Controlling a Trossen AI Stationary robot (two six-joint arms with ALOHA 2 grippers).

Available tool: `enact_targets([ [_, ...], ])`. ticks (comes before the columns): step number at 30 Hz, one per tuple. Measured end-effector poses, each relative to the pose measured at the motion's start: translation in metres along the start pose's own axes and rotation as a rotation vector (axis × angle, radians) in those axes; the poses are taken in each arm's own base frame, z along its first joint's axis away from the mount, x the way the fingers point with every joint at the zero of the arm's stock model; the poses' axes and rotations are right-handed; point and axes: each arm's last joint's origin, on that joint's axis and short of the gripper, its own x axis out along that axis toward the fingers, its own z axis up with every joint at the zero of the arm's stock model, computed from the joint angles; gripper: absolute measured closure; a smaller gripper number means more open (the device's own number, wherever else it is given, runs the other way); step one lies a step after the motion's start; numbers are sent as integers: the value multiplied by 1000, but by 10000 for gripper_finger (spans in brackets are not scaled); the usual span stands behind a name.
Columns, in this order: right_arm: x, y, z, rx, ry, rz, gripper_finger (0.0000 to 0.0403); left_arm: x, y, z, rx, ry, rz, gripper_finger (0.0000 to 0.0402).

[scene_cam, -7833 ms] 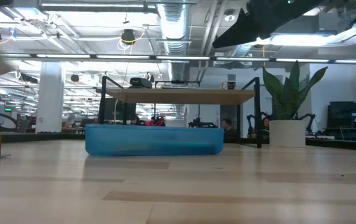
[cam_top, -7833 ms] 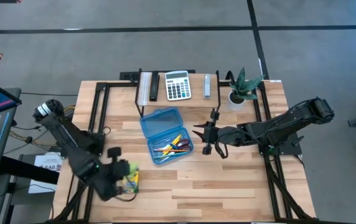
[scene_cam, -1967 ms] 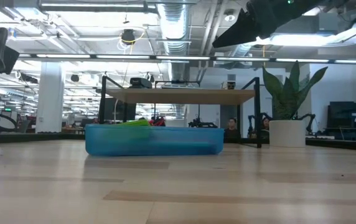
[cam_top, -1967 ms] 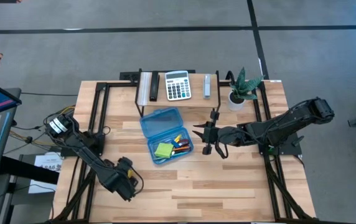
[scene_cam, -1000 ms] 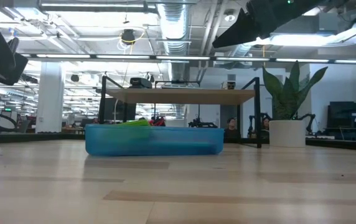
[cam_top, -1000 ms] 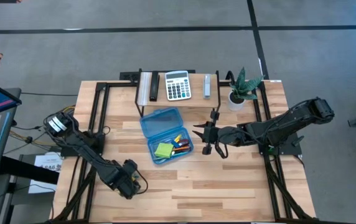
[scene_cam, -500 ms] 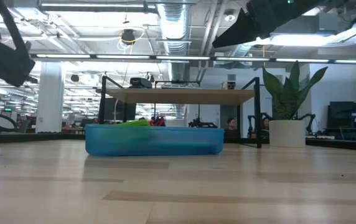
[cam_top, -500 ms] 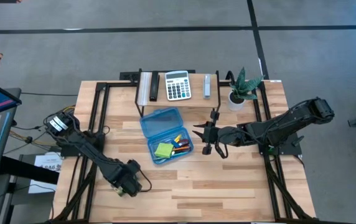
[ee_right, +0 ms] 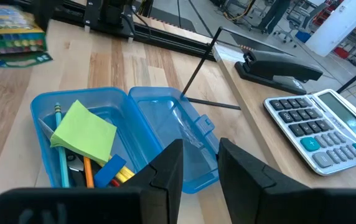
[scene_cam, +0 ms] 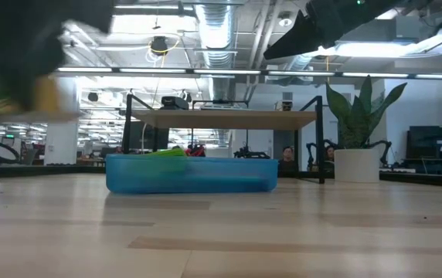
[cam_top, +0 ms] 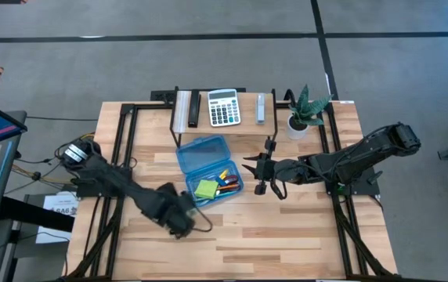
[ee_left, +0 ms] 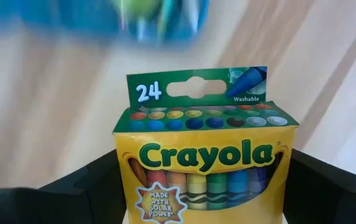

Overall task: Pack school essentials
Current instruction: Put the yellow crayon box into the supply box

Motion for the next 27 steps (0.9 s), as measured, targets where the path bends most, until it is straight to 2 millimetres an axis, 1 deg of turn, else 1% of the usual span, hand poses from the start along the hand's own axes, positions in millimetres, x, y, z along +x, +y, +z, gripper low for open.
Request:
enact_targets([
  [3,0,0,0,-1,1,0,283,-12,3,26,87,-103,6,91],
  [7,0,0,0,-2,3,0,283,-21,15,62,165,-205,11,91],
  [12,0,0,-2,-17,16,2,283,-18,35,103,188,-301,-13,91],
  [15,0,0,-3,-23,25,0,283,-10,45,124,193,-323,-46,91],
  [18,0,0,-3,-28,31,-1,283,4,50,139,215,-315,-85,91],
  [20,0,0,-4,-30,34,-1,283,15,51,144,233,-282,-99,91],
  [25,0,0,-4,-31,34,-1,283,43,50,146,260,-172,-107,91],
  [27,0,0,-4,-30,34,-1,283,51,49,146,243,-152,-98,91],
])
